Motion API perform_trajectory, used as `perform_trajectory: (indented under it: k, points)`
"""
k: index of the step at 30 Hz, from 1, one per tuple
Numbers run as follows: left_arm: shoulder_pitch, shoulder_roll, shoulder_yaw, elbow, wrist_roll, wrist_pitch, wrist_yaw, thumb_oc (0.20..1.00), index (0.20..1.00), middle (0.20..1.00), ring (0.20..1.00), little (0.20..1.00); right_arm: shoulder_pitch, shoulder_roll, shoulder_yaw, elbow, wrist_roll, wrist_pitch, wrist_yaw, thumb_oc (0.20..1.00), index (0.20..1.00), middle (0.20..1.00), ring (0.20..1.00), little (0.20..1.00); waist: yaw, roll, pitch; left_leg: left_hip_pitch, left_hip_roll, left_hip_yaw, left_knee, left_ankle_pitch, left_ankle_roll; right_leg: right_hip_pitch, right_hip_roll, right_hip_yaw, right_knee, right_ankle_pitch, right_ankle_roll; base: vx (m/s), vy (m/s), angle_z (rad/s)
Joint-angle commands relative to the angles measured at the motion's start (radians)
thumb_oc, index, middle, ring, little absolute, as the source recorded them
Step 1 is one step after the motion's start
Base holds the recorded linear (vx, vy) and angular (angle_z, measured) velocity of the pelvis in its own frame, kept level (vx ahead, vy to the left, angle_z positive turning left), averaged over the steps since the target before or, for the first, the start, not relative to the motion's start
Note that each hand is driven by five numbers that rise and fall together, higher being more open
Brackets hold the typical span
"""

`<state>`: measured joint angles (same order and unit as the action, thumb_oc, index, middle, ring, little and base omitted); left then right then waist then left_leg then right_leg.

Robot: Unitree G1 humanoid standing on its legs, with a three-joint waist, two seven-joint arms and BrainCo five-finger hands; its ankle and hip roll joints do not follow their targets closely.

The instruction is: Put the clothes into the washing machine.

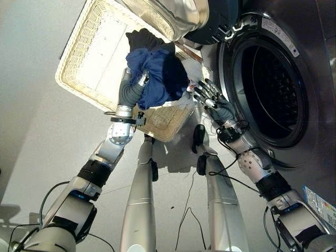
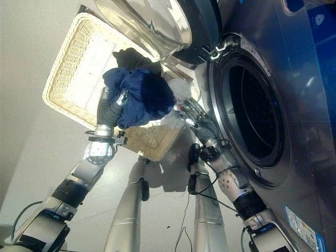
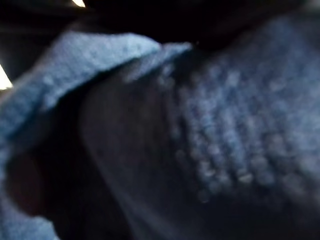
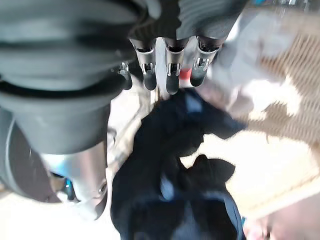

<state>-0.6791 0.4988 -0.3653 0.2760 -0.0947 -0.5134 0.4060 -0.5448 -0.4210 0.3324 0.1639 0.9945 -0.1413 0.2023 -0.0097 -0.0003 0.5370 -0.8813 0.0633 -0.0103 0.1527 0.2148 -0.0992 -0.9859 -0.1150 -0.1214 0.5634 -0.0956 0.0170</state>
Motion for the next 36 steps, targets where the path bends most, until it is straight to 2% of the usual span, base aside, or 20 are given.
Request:
perform_trajectory:
  k: [1, 9, 17, 23, 24, 25, 27, 36]
  points:
    - [-0.045, -0.005, 0.01, -0.081, 0.033, -0.043, -0.028, 0.2, 0.2, 0.2, 0.2, 0.2, 0.013, 0.008, 0.017, -0.128, 0.04, 0.027, 0.076, 1.0, 1.0, 1.0, 1.0, 1.0, 0.018, -0.02, -0.017, 0.0, -0.079, -0.027, 0.103, -0.12, 0.016, 0.061, 0.019, -0.017, -0.218, 0.173, 0.125, 0.0, 0.0, 0.0]
    - [-0.071, -0.028, -0.028, -0.109, 0.0, -0.038, -0.097, 0.2, 0.2, 0.2, 0.2, 0.2, -0.045, 0.034, 0.078, -0.174, 0.026, 0.054, 0.073, 1.0, 1.0, 1.0, 1.0, 1.0, 0.026, -0.012, -0.017, -0.002, -0.085, -0.029, 0.103, -0.115, 0.017, 0.058, 0.012, -0.024, -0.222, 0.18, 0.125, 0.0, -0.007, 0.01]
    - [-0.103, -0.041, -0.061, -0.127, 0.006, 0.004, -0.12, 0.2, 0.2, 0.2, 0.2, 0.2, -0.097, 0.062, 0.11, -0.194, 0.024, 0.046, 0.085, 1.0, 1.0, 1.0, 1.0, 1.0, 0.034, -0.004, -0.017, -0.004, -0.093, -0.03, 0.108, -0.112, 0.019, 0.057, 0.007, -0.032, -0.224, 0.187, 0.125, 0.0, -0.008, 0.04]
    - [-0.121, -0.042, -0.079, -0.119, -0.018, 0.026, -0.153, 0.2, 0.2, 0.2, 0.2, 0.2, -0.123, 0.081, 0.114, -0.215, 0.043, 0.015, 0.044, 1.0, 1.0, 1.0, 1.0, 1.0, 0.036, -0.006, -0.017, -0.004, -0.094, -0.026, 0.105, -0.109, 0.019, 0.055, 0.006, -0.036, -0.23, 0.195, 0.127, 0.0, -0.01, 0.02]
    - [-0.123, -0.045, -0.084, -0.119, -0.031, 0.03, -0.171, 0.2, 0.2, 0.2, 0.2, 0.2, -0.129, 0.083, 0.111, -0.217, 0.051, 0.0, 0.02, 0.875, 0.875, 0.875, 0.875, 0.875, 0.035, -0.006, -0.017, -0.004, -0.094, -0.024, 0.105, -0.109, 0.019, 0.056, 0.005, -0.038, -0.234, 0.198, 0.128, 0.0, 0.0, 0.0]
    - [-0.123, -0.045, -0.084, -0.119, -0.031, 0.03, -0.171, 0.2, 0.2, 0.2, 0.2, 0.2, -0.129, 0.083, 0.111, -0.217, 0.051, 0.0, 0.02, 0.875, 0.875, 0.875, 0.875, 0.875, 0.035, -0.006, -0.017, -0.004, -0.094, -0.024, 0.105, -0.109, 0.019, 0.056, 0.005, -0.038, -0.234, 0.198, 0.128, 0.0, 0.0, 0.0]
    - [-0.119, -0.05, -0.09, -0.121, -0.037, 0.029, -0.188, 0.2, 0.2, 0.2, 0.2, 0.2, -0.132, 0.09, 0.107, -0.215, 0.057, -0.019, -0.007, 0.2, 0.2, 0.2, 0.2, 0.2, 0.035, -0.005, -0.017, -0.003, -0.096, -0.023, 0.102, -0.107, 0.02, 0.056, 0.007, -0.038, -0.237, 0.202, 0.127, 0.0, 0.0, 0.0]
    - [-0.099, -0.067, -0.102, -0.151, -0.074, 0.005, -0.243, 0.2, 0.2, 0.2, 0.2, 0.2, -0.119, 0.1, 0.093, -0.223, 0.052, -0.089, -0.077, 0.2, 0.2, 0.2, 0.2, 0.2, 0.032, -0.001, -0.017, -0.006, -0.094, -0.013, 0.097, -0.105, 0.021, 0.05, 0.004, -0.04, -0.243, 0.207, 0.129, 0.0, 0.0, 0.0]
